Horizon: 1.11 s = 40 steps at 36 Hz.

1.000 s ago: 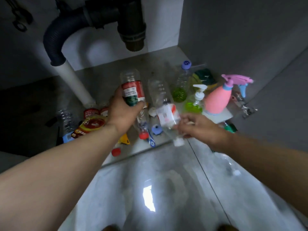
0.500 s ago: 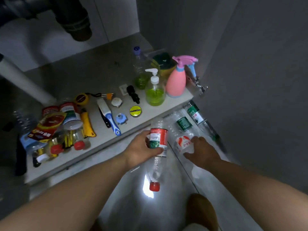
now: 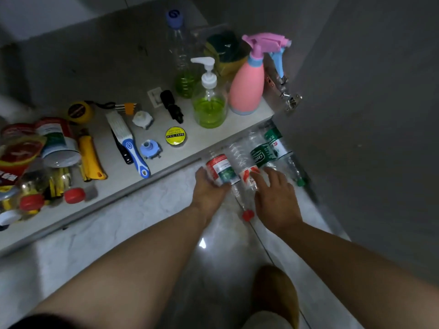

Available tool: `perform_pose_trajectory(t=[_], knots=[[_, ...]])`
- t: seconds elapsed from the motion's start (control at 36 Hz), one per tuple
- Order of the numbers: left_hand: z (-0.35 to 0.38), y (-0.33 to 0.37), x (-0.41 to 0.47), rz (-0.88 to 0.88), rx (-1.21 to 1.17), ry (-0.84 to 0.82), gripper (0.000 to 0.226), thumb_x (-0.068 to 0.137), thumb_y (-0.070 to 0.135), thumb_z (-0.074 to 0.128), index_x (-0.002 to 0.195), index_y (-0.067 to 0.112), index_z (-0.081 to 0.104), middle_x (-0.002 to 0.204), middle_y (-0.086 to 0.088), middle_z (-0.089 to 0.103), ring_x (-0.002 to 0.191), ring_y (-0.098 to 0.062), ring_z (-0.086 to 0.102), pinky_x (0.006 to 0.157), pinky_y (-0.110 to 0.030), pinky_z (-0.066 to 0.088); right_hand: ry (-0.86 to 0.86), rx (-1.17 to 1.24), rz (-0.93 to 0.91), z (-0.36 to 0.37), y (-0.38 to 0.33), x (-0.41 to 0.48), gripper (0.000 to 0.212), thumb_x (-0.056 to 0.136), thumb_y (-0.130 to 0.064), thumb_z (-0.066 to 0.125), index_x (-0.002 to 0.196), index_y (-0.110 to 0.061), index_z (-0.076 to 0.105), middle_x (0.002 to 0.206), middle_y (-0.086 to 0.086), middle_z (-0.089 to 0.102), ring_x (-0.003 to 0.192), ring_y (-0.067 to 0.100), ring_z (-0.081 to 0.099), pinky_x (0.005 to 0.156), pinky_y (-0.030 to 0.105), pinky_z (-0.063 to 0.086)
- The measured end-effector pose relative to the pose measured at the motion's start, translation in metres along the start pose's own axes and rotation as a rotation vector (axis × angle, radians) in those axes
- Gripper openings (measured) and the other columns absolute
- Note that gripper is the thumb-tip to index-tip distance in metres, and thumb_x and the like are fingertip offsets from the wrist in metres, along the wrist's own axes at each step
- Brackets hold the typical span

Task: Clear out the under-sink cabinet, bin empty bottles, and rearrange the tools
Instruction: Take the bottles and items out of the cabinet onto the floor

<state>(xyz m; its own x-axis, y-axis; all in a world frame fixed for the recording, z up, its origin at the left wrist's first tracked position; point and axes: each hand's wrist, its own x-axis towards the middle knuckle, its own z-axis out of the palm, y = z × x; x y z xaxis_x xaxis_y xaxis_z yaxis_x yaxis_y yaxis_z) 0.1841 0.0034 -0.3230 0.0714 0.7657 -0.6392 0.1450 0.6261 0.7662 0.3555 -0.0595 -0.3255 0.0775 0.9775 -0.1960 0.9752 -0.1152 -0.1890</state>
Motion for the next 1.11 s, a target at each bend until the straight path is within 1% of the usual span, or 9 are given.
perform_pose_trajectory(t=[0.11, 0.22, 0.33, 0.58, 0.69, 0.81, 0.94, 1.03, 1.11], knots=[[0.004, -0.001, -0.002, 0.082, 0.061, -0.076, 0.067, 0.087, 0.001, 0.073, 0.143, 0.020, 0.042, 0.133, -0.005, 0.063, 0.117, -0.018, 0.064, 0.101, -0.038, 0.054, -0.124, -0.050, -0.030, 0.006, 0.009, -0.007, 0.072, 0.096, -0.023, 0.051, 0.160, -0.031, 0.016, 0.168, 0.003, 0.010, 0.155, 0.033, 0.003, 0.123, 0.055, 0.019], [0.009, 0.001, -0.005, 0.035, 0.081, -0.162, 0.068, 0.088, 0.003, 0.071, 0.142, 0.035, 0.045, 0.116, 0.011, 0.065, 0.101, -0.006, 0.063, 0.081, -0.037, 0.061, -0.169, -0.023, 0.076, 0.006, 0.012, -0.006, 0.083, 0.096, -0.022, 0.052, 0.160, -0.032, 0.000, 0.169, 0.001, -0.002, 0.155, 0.030, -0.010, 0.123, 0.059, 0.014], [0.017, 0.005, -0.004, -0.032, 0.051, -0.188, 0.080, 0.089, 0.000, 0.069, 0.154, 0.031, 0.035, 0.132, 0.000, 0.063, 0.115, -0.019, 0.064, 0.098, -0.045, 0.057, -0.178, 0.008, 0.119, 0.002, 0.012, -0.002, 0.083, 0.096, -0.029, 0.054, 0.159, -0.033, 0.001, 0.169, 0.001, -0.005, 0.155, 0.031, -0.011, 0.123, 0.058, 0.014], [0.019, 0.006, -0.003, -0.060, 0.050, -0.215, 0.079, 0.092, 0.002, 0.066, 0.156, 0.032, 0.030, 0.141, 0.002, 0.055, 0.124, -0.019, 0.057, 0.106, -0.043, 0.051, -0.193, -0.014, 0.034, 0.007, 0.019, 0.002, 0.088, 0.091, -0.037, 0.062, 0.159, -0.033, 0.007, 0.169, 0.003, 0.002, 0.155, 0.029, -0.005, 0.126, 0.049, 0.008], [0.016, 0.010, -0.002, -0.036, 0.076, -0.209, 0.073, 0.092, 0.003, 0.065, 0.153, 0.031, 0.035, 0.121, 0.008, 0.058, 0.099, -0.004, 0.057, 0.088, -0.031, 0.050, -0.211, 0.008, 0.020, 0.006, 0.020, 0.001, 0.091, 0.089, -0.032, 0.065, 0.159, -0.036, 0.007, 0.169, 0.001, 0.003, 0.156, 0.027, -0.004, 0.123, 0.045, 0.006], [0.013, 0.012, -0.002, -0.014, 0.116, -0.204, 0.066, 0.094, 0.005, 0.064, 0.149, 0.032, 0.040, 0.124, 0.007, 0.057, 0.105, -0.010, 0.057, 0.085, -0.028, 0.051, -0.213, 0.026, 0.004, 0.001, 0.019, -0.002, 0.093, 0.086, -0.027, 0.068, 0.159, -0.036, 0.010, 0.169, 0.000, 0.005, 0.156, 0.026, -0.001, 0.123, 0.044, 0.011], [-0.001, 0.020, -0.008, 0.036, 0.224, -0.231, 0.061, 0.092, 0.012, 0.066, 0.142, 0.040, 0.047, 0.119, 0.012, 0.064, 0.089, 0.006, 0.057, 0.063, -0.013, 0.046, -0.203, 0.076, -0.063, -0.016, 0.012, 0.000, 0.089, 0.086, -0.021, 0.069, 0.158, -0.034, 0.019, 0.168, 0.002, 0.014, 0.154, 0.026, 0.011, 0.122, 0.041, 0.023], [-0.019, 0.039, -0.017, 0.048, 0.355, -0.268, 0.062, 0.092, 0.015, 0.068, 0.148, 0.031, 0.047, 0.133, 0.005, 0.061, 0.100, -0.007, 0.061, 0.076, -0.018, 0.050, -0.213, 0.109, -0.130, -0.038, -0.003, 0.007, 0.075, 0.089, -0.016, 0.063, 0.155, -0.031, 0.030, 0.162, 0.003, 0.027, 0.148, 0.026, 0.027, 0.116, 0.042, 0.038], [-0.049, 0.069, -0.029, 0.135, 0.572, -0.346, 0.039, 0.093, 0.015, 0.066, 0.132, 0.021, 0.065, 0.129, -0.005, 0.067, 0.110, -0.021, 0.063, 0.083, -0.021, 0.047, -0.219, 0.115, -0.219, -0.066, -0.031, 0.016, 0.062, 0.090, -0.013, 0.060, 0.149, -0.023, 0.041, 0.142, 0.005, 0.049, 0.130, 0.025, 0.046, 0.105, 0.040, 0.048]])
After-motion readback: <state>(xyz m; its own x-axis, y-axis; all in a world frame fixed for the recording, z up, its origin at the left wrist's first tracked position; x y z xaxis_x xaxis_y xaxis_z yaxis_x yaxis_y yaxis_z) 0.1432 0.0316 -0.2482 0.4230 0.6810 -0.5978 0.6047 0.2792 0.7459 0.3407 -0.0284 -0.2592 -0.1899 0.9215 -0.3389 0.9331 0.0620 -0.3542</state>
